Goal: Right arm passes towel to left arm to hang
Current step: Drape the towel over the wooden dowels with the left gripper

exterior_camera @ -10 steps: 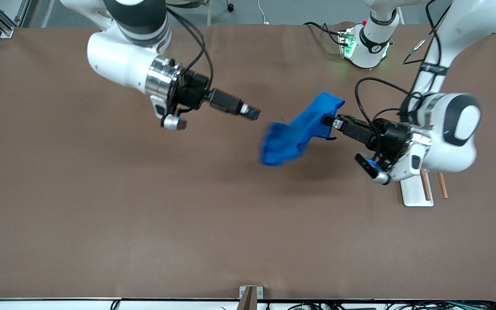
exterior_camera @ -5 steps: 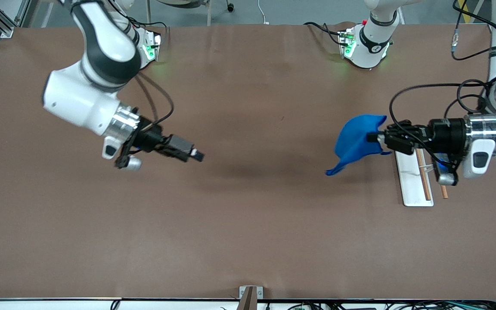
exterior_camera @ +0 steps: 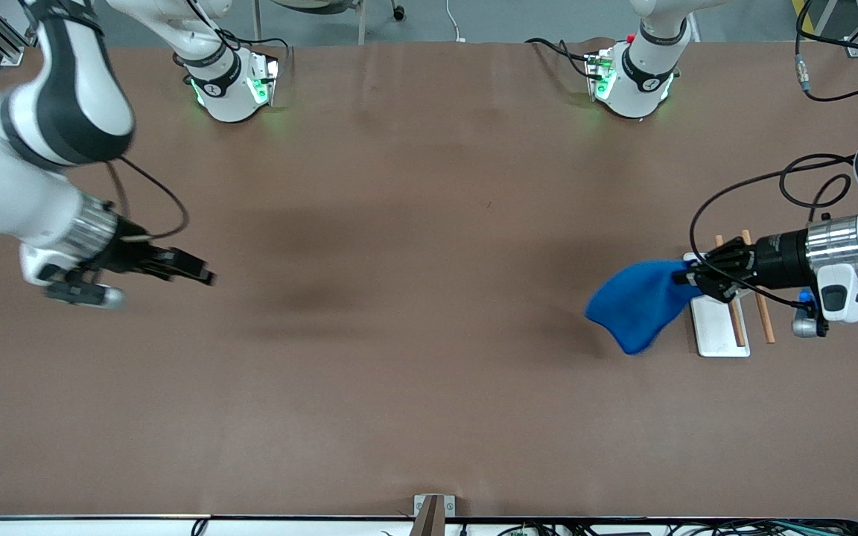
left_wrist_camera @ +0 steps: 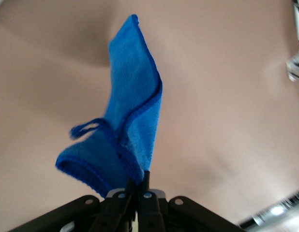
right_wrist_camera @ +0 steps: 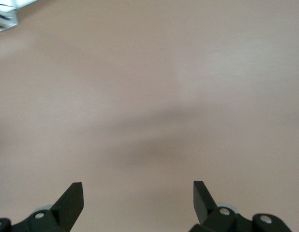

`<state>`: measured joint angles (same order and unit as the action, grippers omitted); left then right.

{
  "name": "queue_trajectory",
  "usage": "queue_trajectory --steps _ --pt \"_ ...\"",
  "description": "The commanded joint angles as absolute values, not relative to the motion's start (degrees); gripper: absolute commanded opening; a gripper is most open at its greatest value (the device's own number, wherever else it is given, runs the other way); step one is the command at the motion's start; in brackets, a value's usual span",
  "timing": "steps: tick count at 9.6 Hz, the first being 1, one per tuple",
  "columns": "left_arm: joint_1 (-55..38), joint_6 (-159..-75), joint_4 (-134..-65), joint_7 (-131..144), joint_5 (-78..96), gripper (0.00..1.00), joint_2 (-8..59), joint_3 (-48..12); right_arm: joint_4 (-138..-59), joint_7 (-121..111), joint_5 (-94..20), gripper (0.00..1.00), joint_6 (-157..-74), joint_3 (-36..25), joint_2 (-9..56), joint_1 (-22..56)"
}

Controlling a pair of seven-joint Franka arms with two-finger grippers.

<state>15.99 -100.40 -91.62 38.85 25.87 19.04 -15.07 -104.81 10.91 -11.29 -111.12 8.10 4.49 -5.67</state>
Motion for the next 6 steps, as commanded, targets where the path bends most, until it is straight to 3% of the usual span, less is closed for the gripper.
queue_trajectory --steps 1,6 --pt "19.15 -101.51 -91.67 32.82 18.92 0.00 22.32 -15.29 -101.45 11.96 -3.98 1.00 -101.22 2.05 0.71 -5.36" --pt "23.54 -100.20 -87.11 16.98 7.06 0.00 23.46 -15.21 -85.44 2.81 0.88 1.00 -82.73 -4.65 -0.88 -6.77"
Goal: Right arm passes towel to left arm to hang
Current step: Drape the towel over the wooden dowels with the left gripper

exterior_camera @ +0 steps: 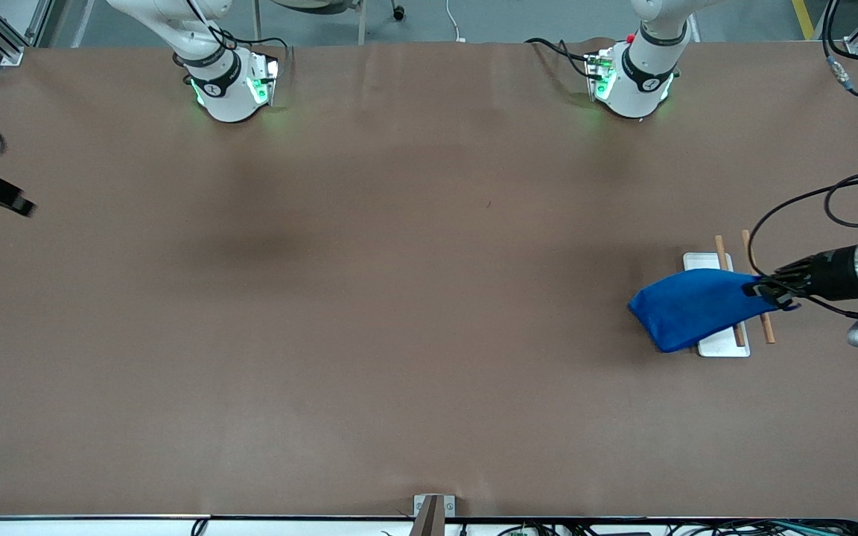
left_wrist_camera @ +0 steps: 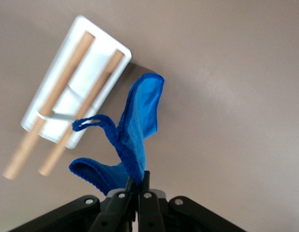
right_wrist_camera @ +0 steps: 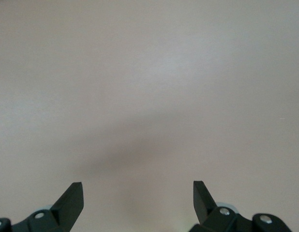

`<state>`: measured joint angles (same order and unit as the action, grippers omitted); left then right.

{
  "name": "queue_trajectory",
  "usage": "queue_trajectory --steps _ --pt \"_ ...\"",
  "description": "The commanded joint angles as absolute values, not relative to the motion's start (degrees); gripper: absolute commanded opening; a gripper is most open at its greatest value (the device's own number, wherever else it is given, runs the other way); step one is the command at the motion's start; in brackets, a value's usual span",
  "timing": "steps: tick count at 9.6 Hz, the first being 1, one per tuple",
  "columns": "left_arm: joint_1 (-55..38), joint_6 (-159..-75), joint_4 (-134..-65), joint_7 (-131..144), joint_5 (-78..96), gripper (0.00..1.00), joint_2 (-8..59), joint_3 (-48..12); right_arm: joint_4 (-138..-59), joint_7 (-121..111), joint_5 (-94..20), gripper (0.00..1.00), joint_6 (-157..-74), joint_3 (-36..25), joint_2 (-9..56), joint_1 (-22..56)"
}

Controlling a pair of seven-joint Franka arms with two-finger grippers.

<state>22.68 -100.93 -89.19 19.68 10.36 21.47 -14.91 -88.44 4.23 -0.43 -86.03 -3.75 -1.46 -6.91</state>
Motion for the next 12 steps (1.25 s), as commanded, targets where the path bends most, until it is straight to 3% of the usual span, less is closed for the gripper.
queue_trajectory --steps 1,7,12 --pt "24.34 -99.06 -86.23 13.66 5.03 0.00 24.16 -15.21 -85.86 3.25 0.70 1.00 -82.88 -4.40 -0.88 -6.68" --pt "29.27 -85.02 -84.11 -9.65 0.27 0.00 23.91 -15.29 -82.20 3.43 0.79 1.00 -80.77 -4.13 -0.36 -6.42" --pt "31.11 -88.67 -79.47 -14.06 -3.78 0.00 29.86 -15.29 -82.62 3.60 0.70 1.00 -81.21 -3.96 -0.26 -6.06"
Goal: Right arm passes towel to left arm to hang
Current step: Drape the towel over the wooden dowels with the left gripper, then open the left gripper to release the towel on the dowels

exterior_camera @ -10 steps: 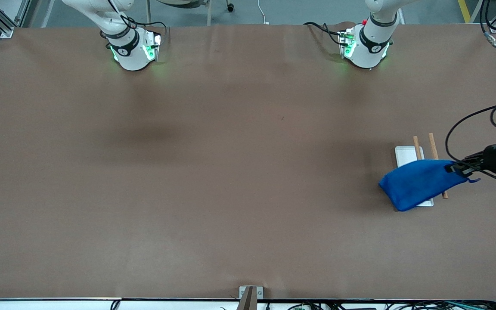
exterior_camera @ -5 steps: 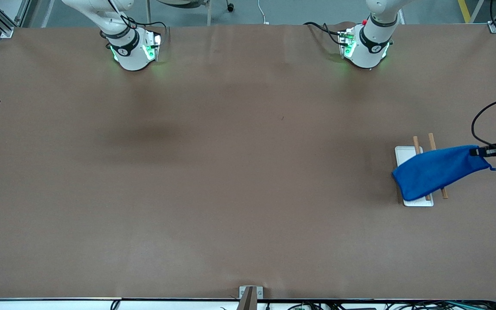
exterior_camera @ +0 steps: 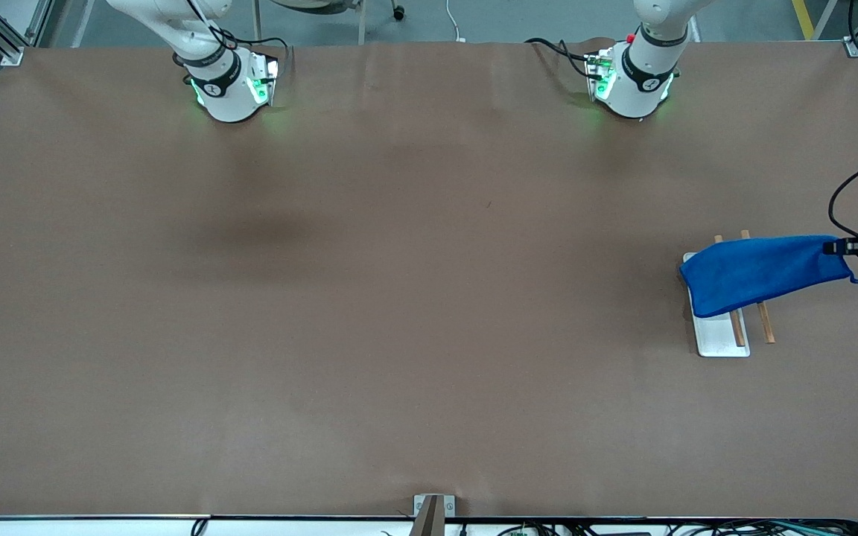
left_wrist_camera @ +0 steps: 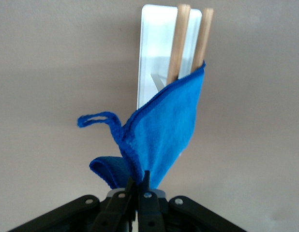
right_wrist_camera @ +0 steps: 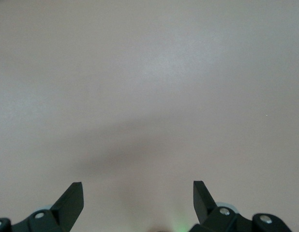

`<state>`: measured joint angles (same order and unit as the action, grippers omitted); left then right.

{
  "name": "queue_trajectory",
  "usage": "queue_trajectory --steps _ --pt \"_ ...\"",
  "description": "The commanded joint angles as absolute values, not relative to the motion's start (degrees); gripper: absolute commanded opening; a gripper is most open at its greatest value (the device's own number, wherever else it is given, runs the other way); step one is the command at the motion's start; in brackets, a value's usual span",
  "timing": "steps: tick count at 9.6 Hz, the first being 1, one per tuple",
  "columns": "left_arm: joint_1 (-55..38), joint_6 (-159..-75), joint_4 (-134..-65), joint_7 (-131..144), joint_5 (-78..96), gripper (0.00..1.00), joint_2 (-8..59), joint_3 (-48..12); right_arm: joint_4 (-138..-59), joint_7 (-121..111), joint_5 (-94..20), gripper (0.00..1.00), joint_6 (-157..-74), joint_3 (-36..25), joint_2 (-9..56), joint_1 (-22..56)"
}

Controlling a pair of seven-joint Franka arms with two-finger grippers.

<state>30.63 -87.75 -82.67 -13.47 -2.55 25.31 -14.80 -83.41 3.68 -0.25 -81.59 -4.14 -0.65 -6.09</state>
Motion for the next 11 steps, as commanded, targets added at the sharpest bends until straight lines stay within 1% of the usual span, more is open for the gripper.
queue_trajectory --steps 1,4,5,6,7,8,10,11 --pt "31.11 -89.73 -78.41 -14.15 -3.78 0.00 31.10 -15.29 -82.62 3.60 0.70 1.00 -81.21 -3.96 -0.26 -6.06" --pt "32.60 -94.47 -78.49 -15.02 -3.87 0.01 34.00 -15.21 -82.62 3.60 0.70 1.00 -81.04 -3.95 -0.26 -6.15" --pt "32.78 -96.14 -78.49 -15.90 -3.95 0.06 34.97 -15.21 -82.70 3.60 0.62 1.00 -80.95 -3.96 -0.26 -6.24" --pt "32.78 -96.76 -78.49 -15.91 -4.65 0.23 35.59 -15.21 -82.71 3.60 0.70 1.00 -80.95 -3.96 -0.26 -6.24" --pt "32.87 -96.85 -78.49 -16.08 -5.35 0.85 35.51 -15.21 -82.71 3.60 0.62 1.00 -80.95 -3.96 -0.26 -6.24" --pt "33.13 -96.86 -78.31 -16.78 -5.36 1.00 35.16 -15.29 -82.71 3.60 0.62 1.00 -80.95 -3.96 -0.26 -6.24" --pt "33.93 -96.16 -76.73 -16.35 -5.10 1.00 34.29 -16.17 -82.71 3.60 0.62 1.00 -80.95 -3.96 -0.26 -6.24" --pt "33.40 -95.37 -76.73 -15.65 -5.10 1.00 31.75 -16.17 -82.71 3.60 0.62 1.00 -80.86 -3.96 -0.26 -6.24"
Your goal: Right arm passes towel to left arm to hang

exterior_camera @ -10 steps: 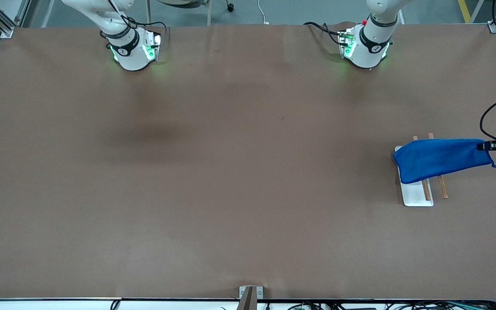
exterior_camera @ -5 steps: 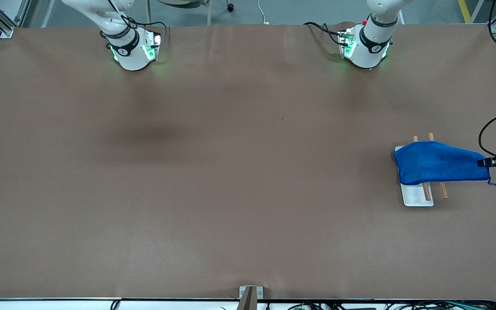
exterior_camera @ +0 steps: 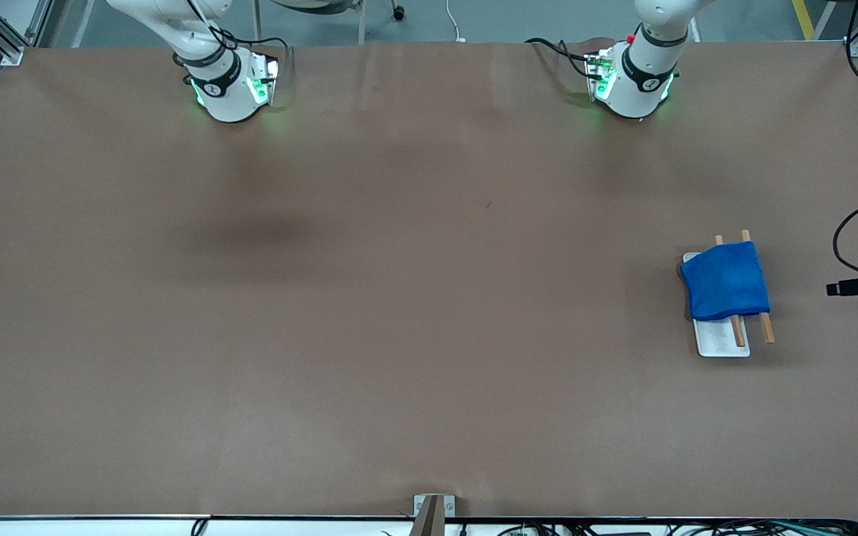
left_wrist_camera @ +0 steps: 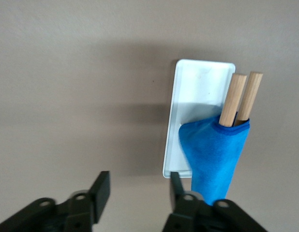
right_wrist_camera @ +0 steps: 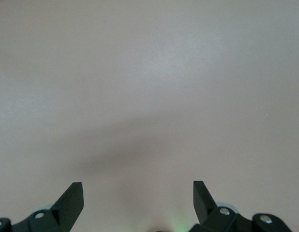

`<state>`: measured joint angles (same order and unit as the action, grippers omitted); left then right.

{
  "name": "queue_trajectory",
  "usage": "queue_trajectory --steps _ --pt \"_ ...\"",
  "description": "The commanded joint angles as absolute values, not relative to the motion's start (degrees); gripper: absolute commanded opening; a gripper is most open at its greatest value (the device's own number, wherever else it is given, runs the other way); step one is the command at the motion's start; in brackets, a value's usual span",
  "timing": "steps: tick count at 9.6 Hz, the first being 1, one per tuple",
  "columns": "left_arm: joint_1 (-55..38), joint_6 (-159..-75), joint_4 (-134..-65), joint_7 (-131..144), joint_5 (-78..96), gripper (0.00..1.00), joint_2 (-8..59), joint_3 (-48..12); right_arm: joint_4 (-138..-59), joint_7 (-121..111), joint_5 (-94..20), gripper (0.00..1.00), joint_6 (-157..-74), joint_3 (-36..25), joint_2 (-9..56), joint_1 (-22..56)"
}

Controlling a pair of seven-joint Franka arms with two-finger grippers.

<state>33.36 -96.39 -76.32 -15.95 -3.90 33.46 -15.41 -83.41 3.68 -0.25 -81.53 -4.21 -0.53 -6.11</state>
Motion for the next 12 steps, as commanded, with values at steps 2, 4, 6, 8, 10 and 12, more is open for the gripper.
queue_trajectory --steps 2,4,6,8,10,12 --pt "33.40 -92.30 -76.73 -5.43 -5.27 1.00 25.96 -20.36 -82.79 3.60 0.62 1.00 -80.86 -3.96 -0.26 -6.33" --pt "33.31 -89.23 -76.90 3.38 -5.19 1.00 19.98 -26.68 -82.79 3.43 0.62 1.00 -80.69 -3.96 -0.26 -6.24" --pt "33.40 -85.45 -76.90 10.78 -5.01 1.00 14.53 -32.58 -82.53 2.73 0.88 1.00 -80.68 -3.96 -0.26 -6.15" --pt "33.49 -82.72 -76.90 10.90 -5.27 1.00 10.39 -35.93 -82.53 -0.09 1.32 1.00 -80.60 -3.26 -0.35 -5.98" --pt "33.49 -81.31 -76.90 10.72 -5.71 1.00 6.17 -38.22 -82.53 -0.09 1.32 1.00 -80.60 -3.25 -0.35 -6.24" --pt "33.49 -79.64 -77.08 8.72 -5.10 1.00 5.63 -38.49 -82.53 0.09 1.32 1.00 -80.60 -3.34 -0.35 -6.42"
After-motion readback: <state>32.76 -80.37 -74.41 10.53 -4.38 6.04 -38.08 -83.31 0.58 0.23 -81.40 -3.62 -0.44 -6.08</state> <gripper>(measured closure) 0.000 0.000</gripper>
